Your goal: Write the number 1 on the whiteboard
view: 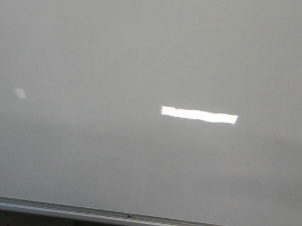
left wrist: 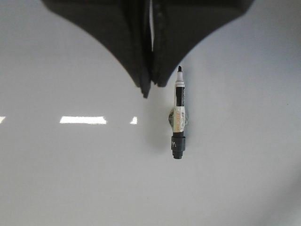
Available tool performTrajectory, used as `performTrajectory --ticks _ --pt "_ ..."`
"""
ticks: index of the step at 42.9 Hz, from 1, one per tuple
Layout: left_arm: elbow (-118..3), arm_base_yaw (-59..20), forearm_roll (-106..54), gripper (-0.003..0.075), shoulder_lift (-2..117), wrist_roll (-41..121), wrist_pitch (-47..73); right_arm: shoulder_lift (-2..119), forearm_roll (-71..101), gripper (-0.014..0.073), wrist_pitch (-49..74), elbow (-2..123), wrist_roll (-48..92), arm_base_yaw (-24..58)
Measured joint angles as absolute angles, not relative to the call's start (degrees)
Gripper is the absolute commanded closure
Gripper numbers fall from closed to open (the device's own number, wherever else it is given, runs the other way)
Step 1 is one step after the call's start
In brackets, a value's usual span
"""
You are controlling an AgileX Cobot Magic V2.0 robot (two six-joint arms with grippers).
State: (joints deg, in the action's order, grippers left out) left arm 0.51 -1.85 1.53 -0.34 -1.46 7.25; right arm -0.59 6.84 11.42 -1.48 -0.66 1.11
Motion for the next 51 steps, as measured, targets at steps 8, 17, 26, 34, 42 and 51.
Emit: performTrajectory --ticks 8,17,26,34,42,51 --pt "0.51 -1.85 1.53 0.0741 -0.34 -1.46 7.25 -0.59 6.84 0.0711 11.42 -1.48 -0.66 1.11" --pt "0.51 -1.85 1.53 0.0741 -0.34 -1.46 7.25 -0.59 6.84 0.0711 11.42 -1.48 -0.66 1.11" --pt "0.51 -1.85 1.53 0.0741 -0.34 -1.46 7.25 -0.59 6.84 0.0711 11.42 -1.48 -0.66 1.11" --pt "0.51 -1.85 1.53 0.0741 -0.34 -1.46 7.25 -0.59 6.84 0.0711 11.42 -1.48 -0.66 1.11" --pt "0.51 -1.85 1.53 0.0741 -0.34 -1.46 7.25 -0.59 6.84 0.0711 11.17 -1.48 -0.66 1.11" --pt "0.51 -1.85 1.53 0.074 -0.34 -1.46 1.66 -0.59 7.05 0.0711 7.48 -1.05 -0.66 1.11"
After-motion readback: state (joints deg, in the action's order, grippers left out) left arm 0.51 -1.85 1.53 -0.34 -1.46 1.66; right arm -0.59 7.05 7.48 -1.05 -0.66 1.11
